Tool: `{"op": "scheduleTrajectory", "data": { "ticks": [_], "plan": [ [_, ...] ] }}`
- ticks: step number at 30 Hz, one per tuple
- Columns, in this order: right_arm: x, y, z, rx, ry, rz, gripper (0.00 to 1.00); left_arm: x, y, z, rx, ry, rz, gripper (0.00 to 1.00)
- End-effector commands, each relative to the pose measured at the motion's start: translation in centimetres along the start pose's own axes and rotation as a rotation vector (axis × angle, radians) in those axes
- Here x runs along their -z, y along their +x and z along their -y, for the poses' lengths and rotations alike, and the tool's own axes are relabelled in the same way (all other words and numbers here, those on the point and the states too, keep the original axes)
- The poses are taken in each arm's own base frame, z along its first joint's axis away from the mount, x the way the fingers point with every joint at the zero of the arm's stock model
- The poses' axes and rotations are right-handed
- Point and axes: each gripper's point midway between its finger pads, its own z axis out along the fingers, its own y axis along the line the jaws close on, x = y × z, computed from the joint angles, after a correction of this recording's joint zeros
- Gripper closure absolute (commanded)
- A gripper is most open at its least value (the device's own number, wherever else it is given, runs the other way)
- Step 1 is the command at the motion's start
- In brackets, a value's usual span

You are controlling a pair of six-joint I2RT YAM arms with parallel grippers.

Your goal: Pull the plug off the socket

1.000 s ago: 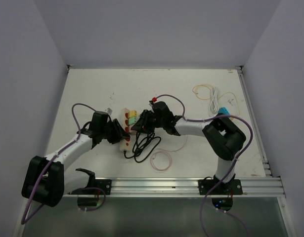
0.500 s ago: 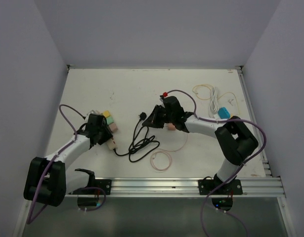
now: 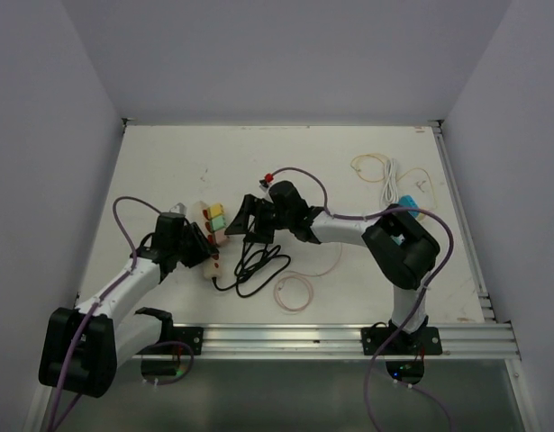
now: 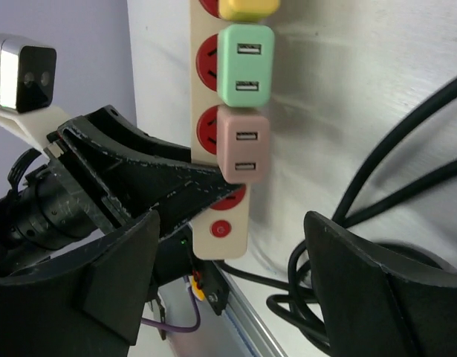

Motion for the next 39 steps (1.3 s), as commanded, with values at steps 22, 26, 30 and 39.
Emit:
{"op": "scheduleTrajectory", "data": {
  "ticks": [22,26,30,39],
  "plan": [
    [-5.4,1.0,-0.5,-0.008,-0.033,-0.024,0.76,0.1,0.6,3.9,-0.069,0.252,-0.025,1.00],
    [-5.2,0.9,-0.4,0.013,-0.018,-0.029,0.96,-0.2,1.5,3.5,-0.094,0.246,-0.078,0.85],
    [-4.9,0.9,-0.7,0.036,-0.013,-0.032,1.00,-0.3,1.8,3.1,-0.109,0.226,-0.101,0.66],
    [-4.4,0.8,-1.6,0.069,-0.013,-0.040,1.00,-0.6,2.0,3.8,-0.118,0.251,-0.151,0.37]
  ]
}}
